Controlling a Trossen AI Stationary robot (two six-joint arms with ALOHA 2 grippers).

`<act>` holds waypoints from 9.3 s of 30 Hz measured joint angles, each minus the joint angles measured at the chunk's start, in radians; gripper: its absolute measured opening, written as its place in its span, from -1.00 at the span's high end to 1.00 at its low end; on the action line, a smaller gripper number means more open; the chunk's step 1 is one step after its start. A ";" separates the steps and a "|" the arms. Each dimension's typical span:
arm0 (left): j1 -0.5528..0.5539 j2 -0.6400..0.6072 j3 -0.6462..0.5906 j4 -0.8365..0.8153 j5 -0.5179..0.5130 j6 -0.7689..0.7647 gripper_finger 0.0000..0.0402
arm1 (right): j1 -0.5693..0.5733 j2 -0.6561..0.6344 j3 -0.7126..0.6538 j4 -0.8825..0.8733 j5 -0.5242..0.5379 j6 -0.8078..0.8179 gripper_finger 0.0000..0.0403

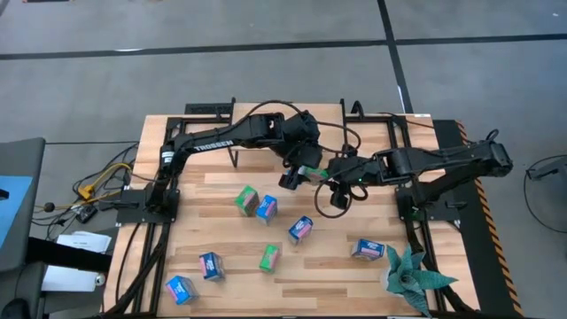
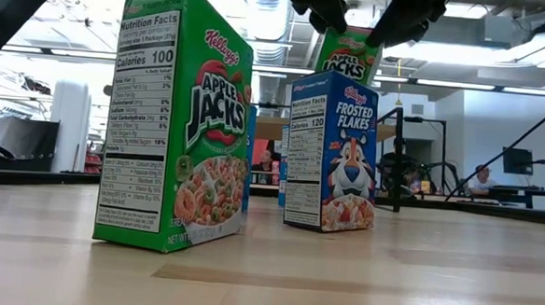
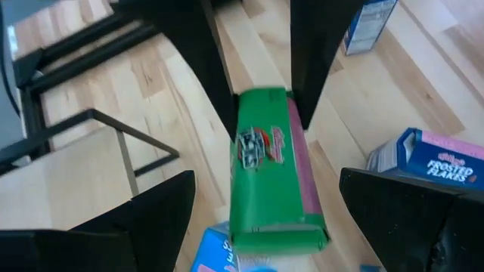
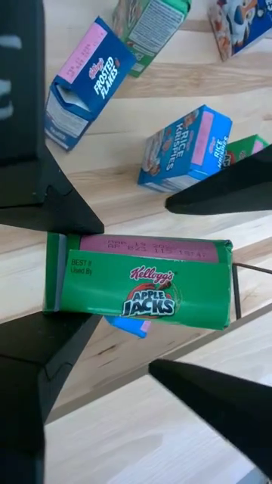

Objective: Stack cereal on shelf
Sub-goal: Put the right green cereal box on the shelf, then put the top green cereal box aligned with the other green cereal box on the shelf

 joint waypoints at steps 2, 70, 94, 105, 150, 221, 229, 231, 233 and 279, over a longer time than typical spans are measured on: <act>0.000 0.011 0.001 -0.002 0.000 0.007 -0.57 | 0.000 0.000 0.000 0.006 0.000 -0.005 0.14; 0.164 -0.015 0.035 0.121 0.051 -0.292 0.32 | -0.019 -0.495 0.072 -0.039 0.214 0.044 -0.42; 0.449 0.067 0.035 0.546 0.269 -0.521 0.34 | -0.019 -0.605 0.072 -0.077 0.214 0.039 -0.42; 0.435 0.139 0.035 0.643 0.199 -0.393 0.34 | -0.019 -0.611 0.072 -0.090 0.214 0.042 -0.42; 0.449 0.152 0.035 0.454 0.141 -0.246 -0.38 | -0.021 -0.612 0.072 -0.099 0.213 0.065 -0.42; -0.535 -1.082 -1.397 0.285 -0.883 -1.700 -0.80 | -0.021 -0.603 0.032 -0.170 0.208 0.042 -0.42; -0.423 -1.229 -1.600 0.617 -0.723 -1.512 -0.80 | -0.021 -0.603 0.032 -0.166 0.215 0.042 -0.42; -0.430 -1.174 -1.604 0.618 -0.718 -1.506 -0.80 | -0.021 -0.603 0.032 -0.166 0.215 0.051 -0.42; -0.445 -1.121 -1.604 0.644 -0.743 -1.491 -0.80 | -0.021 -0.603 0.032 -0.166 0.216 0.063 -0.42; -0.493 -0.732 -1.412 0.451 -0.780 -1.575 -0.17 | -0.021 -0.603 0.032 -0.171 0.214 0.066 -0.42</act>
